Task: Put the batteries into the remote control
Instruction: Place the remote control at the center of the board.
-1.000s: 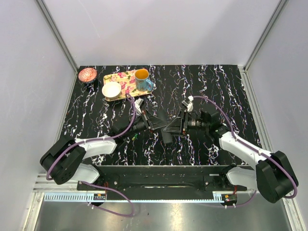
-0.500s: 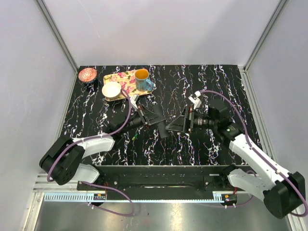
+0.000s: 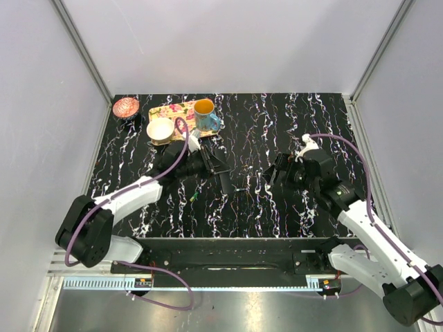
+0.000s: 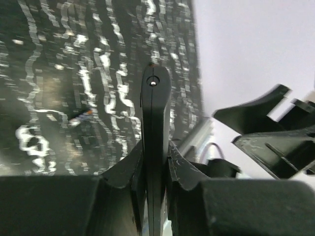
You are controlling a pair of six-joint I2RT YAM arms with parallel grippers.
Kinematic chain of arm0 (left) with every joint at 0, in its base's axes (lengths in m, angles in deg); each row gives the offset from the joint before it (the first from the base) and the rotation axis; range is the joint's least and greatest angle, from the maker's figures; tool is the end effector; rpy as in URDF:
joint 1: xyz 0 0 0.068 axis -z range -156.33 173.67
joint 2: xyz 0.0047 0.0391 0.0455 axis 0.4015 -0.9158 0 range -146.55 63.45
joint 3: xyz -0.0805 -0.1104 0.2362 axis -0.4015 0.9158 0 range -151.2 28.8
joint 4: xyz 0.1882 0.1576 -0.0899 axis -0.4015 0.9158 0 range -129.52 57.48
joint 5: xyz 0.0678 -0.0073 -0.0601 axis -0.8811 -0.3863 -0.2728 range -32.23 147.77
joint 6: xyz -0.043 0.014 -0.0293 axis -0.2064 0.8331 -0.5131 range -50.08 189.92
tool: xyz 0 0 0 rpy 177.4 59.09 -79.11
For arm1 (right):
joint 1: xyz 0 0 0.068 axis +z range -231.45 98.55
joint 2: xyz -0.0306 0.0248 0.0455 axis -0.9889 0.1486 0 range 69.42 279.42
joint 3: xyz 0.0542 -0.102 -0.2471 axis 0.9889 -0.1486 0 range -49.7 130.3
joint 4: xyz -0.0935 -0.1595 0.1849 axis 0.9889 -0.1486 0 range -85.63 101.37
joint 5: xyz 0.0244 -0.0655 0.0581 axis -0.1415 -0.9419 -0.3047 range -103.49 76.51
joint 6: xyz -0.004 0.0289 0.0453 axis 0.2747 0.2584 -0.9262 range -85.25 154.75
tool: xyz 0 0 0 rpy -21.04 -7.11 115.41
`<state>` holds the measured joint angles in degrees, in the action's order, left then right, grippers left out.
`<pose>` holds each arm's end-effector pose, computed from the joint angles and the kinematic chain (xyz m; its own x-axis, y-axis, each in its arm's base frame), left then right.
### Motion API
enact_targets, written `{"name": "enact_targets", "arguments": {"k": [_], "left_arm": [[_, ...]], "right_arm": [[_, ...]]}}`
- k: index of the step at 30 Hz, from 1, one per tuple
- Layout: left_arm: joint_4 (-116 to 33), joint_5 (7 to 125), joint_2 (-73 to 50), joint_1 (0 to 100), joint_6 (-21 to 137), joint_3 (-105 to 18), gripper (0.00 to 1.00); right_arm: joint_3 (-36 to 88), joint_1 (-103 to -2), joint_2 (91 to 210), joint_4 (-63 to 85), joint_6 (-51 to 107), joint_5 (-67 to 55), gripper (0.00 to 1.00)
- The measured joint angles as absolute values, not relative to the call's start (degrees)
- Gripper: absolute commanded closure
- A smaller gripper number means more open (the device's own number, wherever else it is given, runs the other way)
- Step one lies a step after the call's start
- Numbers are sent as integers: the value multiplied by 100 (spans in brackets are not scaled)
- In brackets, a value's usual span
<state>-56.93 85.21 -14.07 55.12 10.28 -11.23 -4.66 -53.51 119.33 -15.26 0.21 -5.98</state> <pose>0.2414 -0.1668 0.2337 -0.8662 -0.3679 -0.3382 0.1680 0.4232 -0.8903 0.1678 0.0943 0.2973 -0.6995 0.2652 -0.6636 -0.2020 0.8173 0.5396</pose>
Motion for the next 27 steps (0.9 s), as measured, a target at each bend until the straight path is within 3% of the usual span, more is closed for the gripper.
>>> {"name": "enact_targets", "arguments": {"k": [9,20,23,24,27], "left_arm": [[-2716,6886,-2738,5507,2910,-3237,100],[-922,5057,-4939,5525,3675,-4924,100],[-607,4740,-5175,5577,3716,-5274,90],[-539,4657,-5258,5599,3732,-5403,81],[-426,4493,-5472,5665,3778,-5707,75]], "right_arm": [[-472,-5351,12044,-1802,318,-1247,7],[-595,-5351,11935,-1850,353,-1236,7],[-601,-5351,11904,-1850,355,-1234,7],[-601,-5351,11902,-1850,355,-1234,7],[-601,-5351,11902,-1850,368,-1232,7]]}}
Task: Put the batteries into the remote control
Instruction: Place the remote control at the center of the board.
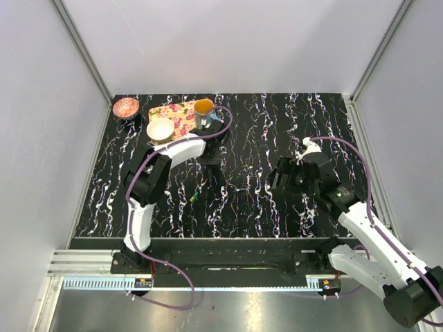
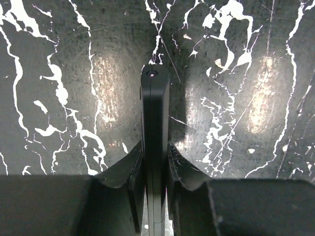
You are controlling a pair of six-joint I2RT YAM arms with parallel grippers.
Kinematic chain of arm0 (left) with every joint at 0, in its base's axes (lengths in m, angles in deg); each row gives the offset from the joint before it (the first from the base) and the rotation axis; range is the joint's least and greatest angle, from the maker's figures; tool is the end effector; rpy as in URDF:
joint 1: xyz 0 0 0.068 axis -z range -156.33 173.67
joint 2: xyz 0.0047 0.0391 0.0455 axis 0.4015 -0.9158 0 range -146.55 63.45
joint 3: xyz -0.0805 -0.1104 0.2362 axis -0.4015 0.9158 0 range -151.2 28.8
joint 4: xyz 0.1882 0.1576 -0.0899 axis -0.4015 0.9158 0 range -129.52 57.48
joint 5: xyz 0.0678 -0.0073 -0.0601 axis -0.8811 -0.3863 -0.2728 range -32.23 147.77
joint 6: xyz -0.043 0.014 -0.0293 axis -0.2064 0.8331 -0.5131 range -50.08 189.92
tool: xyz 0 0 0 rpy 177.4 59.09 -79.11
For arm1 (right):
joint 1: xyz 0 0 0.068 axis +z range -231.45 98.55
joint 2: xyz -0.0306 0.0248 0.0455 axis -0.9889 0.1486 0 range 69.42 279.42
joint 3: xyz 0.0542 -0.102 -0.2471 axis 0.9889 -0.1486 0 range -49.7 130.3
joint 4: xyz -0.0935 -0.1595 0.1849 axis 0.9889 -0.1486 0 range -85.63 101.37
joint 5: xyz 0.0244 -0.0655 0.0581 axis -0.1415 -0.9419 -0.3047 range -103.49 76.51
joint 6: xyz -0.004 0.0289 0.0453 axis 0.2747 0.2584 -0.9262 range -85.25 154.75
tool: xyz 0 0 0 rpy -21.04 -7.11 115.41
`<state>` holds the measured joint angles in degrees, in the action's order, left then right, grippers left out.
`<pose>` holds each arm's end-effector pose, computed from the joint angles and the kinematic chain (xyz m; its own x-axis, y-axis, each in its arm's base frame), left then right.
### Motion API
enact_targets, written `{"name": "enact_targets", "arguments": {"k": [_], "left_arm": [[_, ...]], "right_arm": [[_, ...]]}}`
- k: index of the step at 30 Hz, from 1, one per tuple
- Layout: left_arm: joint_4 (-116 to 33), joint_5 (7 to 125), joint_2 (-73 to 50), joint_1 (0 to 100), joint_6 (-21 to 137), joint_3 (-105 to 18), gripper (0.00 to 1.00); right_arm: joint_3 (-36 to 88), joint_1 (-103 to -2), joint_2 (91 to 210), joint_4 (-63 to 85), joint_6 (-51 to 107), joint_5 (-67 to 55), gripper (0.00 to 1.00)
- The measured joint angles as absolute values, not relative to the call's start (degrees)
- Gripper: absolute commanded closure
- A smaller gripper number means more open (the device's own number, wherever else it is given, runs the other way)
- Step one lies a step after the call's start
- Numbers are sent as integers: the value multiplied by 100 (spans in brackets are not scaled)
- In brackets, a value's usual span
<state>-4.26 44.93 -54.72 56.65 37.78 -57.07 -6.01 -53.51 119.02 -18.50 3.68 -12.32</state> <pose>0.3611 -0.2249 0.1657 -0.9010 -0.0336 -0.4324 -0.0233 0.9993 -0.0291 0.1655 0.0887 0.2849 -0.6918 0.2171 -0.6887 -0.1472 0.8913 0.4289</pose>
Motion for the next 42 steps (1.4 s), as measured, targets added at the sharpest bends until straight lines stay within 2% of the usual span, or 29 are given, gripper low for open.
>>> {"name": "enact_targets", "arguments": {"k": [1,4,9,14,37,39,42], "left_arm": [[-428,4434,-5529,5693,3791,-5750,70],[-412,4351,-5597,5761,3819,-5825,63],[-399,4314,-5654,5868,3845,-5914,61],[-367,4355,-5695,5909,3863,-5997,55],[-312,4375,-5424,6403,3839,-5997,53],[-308,4333,-5271,6401,3843,-5991,48],[-242,4266,-4843,6397,3885,-5967,47]], "right_arm": [[-601,-5351,11900,-1850,371,-1232,7],[-608,-5351,11878,-1850,392,-1234,6],[-647,-5351,11843,-1852,414,-1236,7],[-663,-5351,11843,-1854,416,-1236,6],[-730,-5351,11843,-1858,447,-1238,6],[-730,-5351,11843,-1858,447,-1238,6],[-730,-5351,11834,-1865,447,-1238,6]]}}
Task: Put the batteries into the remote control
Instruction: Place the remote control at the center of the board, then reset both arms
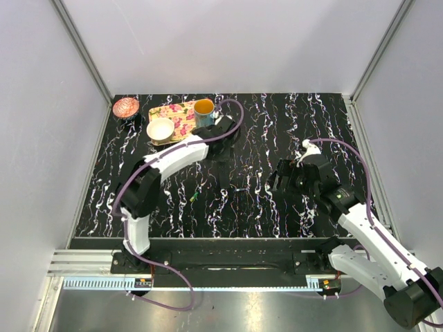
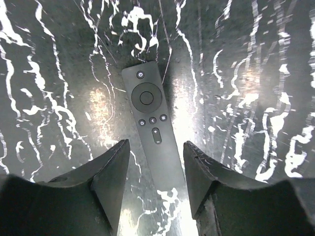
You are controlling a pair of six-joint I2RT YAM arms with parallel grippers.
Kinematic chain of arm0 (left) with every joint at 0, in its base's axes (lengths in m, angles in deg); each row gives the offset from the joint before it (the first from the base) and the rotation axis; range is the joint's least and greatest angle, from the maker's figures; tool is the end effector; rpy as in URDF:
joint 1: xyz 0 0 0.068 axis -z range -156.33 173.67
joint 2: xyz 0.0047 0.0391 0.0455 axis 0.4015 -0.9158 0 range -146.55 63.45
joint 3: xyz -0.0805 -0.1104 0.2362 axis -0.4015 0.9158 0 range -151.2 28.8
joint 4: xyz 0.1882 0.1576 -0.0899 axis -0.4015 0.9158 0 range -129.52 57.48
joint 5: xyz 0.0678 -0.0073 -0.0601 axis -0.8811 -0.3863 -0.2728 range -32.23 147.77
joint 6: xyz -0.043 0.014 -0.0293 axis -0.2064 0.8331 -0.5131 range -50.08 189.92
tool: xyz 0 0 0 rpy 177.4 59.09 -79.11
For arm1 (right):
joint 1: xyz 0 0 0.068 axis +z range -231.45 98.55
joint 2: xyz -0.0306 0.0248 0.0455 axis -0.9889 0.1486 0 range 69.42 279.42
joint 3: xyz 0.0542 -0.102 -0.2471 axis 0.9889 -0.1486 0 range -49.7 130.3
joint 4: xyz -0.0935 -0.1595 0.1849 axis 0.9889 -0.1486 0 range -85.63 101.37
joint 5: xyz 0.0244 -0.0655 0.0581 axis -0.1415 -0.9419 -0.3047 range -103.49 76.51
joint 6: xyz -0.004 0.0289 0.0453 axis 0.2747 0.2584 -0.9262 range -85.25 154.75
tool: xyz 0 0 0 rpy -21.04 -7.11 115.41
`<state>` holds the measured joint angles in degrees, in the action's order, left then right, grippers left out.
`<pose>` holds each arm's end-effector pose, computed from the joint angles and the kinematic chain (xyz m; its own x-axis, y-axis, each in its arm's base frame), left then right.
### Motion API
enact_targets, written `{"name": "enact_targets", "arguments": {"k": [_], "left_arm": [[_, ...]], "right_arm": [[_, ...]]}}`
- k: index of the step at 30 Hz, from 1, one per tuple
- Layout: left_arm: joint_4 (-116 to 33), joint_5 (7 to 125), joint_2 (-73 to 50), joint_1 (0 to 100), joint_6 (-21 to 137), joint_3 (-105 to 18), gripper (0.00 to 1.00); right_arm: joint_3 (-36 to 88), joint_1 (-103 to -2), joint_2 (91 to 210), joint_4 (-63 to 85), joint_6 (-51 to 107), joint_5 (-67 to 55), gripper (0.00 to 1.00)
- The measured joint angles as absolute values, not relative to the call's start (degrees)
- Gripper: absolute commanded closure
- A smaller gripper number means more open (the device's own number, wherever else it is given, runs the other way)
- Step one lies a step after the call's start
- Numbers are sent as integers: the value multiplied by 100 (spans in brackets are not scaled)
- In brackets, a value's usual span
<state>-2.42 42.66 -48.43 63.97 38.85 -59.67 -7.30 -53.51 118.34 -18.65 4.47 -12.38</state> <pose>0.3266 -0.2648 0.2221 -0.8404 0.0594 -0.5387 0.1084 0.9923 -0.0596 0.1630 0.0873 0.2790 -0.6974 0.2007 -0.6880 -0.1512 0.8972 0.4150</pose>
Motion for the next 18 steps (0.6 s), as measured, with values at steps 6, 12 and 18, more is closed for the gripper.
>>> {"name": "enact_targets", "arguments": {"k": [6,12,18], "left_arm": [[-764,4277,-2974,6342,4077,-4905,14],[-1182,4530,206,4956,3990,-2802,1],[-957,4355,823,4609,3828,-2481,1]], "right_arm": [[-733,-5351,11793,-1983,447,-1245,6],[-752,-5351,11723,-2003,447,-1245,6],[-752,-5351,11791,-1944,454,-1247,6]]}}
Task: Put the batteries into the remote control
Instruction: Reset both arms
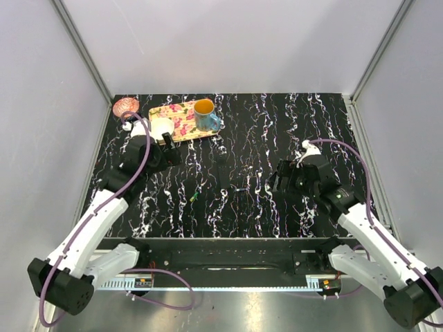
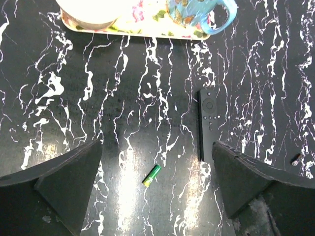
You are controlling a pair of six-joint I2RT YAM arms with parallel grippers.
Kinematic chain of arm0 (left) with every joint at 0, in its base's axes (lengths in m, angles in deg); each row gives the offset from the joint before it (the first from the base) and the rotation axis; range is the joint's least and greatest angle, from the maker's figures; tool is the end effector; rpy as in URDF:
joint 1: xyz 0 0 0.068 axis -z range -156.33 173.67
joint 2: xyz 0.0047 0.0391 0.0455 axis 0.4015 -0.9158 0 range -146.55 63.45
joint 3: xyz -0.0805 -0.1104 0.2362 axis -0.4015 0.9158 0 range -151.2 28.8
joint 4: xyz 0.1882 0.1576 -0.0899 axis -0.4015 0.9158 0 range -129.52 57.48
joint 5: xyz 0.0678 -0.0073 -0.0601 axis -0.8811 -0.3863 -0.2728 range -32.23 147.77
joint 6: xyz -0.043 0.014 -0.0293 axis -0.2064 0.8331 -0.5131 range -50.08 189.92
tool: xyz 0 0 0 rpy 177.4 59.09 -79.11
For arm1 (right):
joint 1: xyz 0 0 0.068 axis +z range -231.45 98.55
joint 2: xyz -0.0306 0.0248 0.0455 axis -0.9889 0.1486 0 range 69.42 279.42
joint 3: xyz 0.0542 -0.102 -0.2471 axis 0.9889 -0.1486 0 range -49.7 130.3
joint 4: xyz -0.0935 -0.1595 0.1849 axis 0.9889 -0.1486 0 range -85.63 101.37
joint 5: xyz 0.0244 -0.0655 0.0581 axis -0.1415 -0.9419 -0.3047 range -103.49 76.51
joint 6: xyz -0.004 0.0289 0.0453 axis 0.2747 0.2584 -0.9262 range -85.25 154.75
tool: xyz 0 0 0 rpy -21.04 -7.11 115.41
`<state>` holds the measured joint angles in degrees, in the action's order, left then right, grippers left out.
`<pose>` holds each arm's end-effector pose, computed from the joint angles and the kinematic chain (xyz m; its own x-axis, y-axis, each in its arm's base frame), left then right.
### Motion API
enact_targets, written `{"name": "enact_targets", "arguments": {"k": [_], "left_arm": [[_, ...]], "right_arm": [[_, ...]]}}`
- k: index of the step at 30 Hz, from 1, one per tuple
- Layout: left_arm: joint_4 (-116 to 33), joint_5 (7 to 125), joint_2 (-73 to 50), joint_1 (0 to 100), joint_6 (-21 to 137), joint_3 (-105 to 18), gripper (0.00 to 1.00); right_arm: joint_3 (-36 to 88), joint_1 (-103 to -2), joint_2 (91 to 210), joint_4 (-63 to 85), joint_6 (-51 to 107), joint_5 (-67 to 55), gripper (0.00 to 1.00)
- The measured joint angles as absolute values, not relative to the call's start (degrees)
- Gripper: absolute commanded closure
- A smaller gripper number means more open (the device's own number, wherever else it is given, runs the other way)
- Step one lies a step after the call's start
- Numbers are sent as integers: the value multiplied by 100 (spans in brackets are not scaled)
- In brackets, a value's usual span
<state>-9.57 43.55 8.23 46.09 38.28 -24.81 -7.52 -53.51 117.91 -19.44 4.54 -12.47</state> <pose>0.1959 -0.0714 0.3268 -0.5044 -0.3420 -0.7929 -0.1038 0.9356 -0.3375 0.1610 0.0862 0.2778 -0.7028 0.1966 -0.6836 -0.1475 0.8999 0.4104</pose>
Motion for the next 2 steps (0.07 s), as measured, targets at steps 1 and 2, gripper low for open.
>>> {"name": "enact_targets", "arguments": {"k": [1,2], "left_arm": [[-957,4355,823,4620,3793,-2448,1],[-950,4355,823,4624,3771,-2402,1]], "right_arm": [[-752,-5351,11826,-1926,454,-1245,6],[-752,-5351,11869,-1915,454,-1247,6]]}}
